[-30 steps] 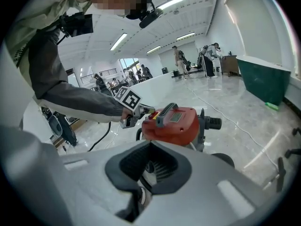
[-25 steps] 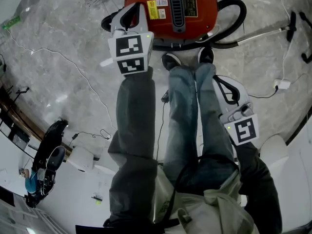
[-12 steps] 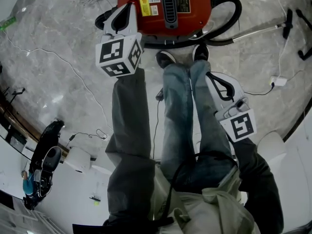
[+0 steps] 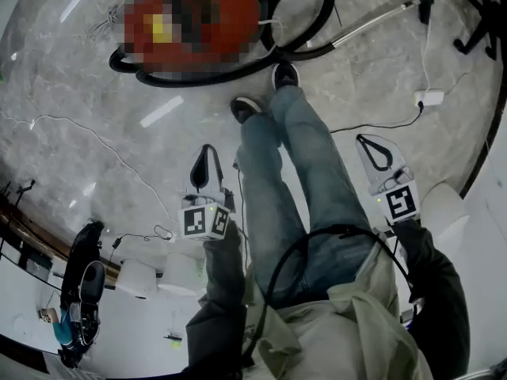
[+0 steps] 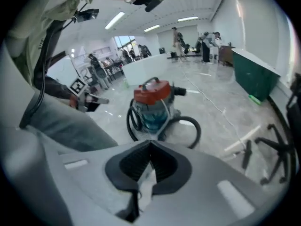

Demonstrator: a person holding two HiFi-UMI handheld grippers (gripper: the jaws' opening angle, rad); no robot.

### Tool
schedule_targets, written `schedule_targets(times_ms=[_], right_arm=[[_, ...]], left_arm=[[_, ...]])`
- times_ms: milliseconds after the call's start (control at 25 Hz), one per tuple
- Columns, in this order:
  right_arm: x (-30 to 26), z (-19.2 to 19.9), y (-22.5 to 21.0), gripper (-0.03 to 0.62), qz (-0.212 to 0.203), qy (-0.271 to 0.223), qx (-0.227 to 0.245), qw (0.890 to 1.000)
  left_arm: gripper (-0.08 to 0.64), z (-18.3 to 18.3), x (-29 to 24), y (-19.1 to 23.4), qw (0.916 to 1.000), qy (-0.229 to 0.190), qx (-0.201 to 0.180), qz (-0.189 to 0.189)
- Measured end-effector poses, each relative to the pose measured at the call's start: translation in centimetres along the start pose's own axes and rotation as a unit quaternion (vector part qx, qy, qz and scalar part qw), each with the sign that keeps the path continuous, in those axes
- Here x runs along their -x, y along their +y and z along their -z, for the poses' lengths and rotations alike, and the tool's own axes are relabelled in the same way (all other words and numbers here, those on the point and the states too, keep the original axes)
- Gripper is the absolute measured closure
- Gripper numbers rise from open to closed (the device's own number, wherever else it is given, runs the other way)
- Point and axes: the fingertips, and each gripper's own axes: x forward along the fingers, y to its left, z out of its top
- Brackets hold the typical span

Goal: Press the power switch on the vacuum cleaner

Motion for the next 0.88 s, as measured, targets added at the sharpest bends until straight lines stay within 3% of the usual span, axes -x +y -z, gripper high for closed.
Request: schedule_targets(times_ms=[120, 240, 440, 600, 880], right_arm=[[6.5, 7.9, -5.2, 0.591, 0.071, 0.081, -0.048, 0.993], [11.5, 14.9, -7.5, 0.591, 0.110, 0.144, -0.095, 0.979], [14.9, 23.1, -4.2, 0.591, 0.072, 0.222, -0.080, 0.969], [16.6, 26.6, -1.1, 0.591, 0.042, 0.220, -0.041, 0.974], [21.7, 29.1, -0.2, 0.591, 0.069, 0.121, 0.036, 0.990]], left_arm=[[0.557, 2.4, 3.2, -1.4, 0.9990, 0.014, 0.038, -0.017], [0.557, 3.5, 3.5, -2.4, 0.9986, 0.009, 0.051, -0.013], [0.557, 4.0, 2.1, -4.4, 0.9988, -0.023, 0.042, 0.012], [0.557, 5.1, 4.9, -8.1, 0.9970, -0.059, 0.044, 0.023], [0.557, 8.8, 17.3, -15.4, 0.9842, -0.169, 0.049, -0.016]])
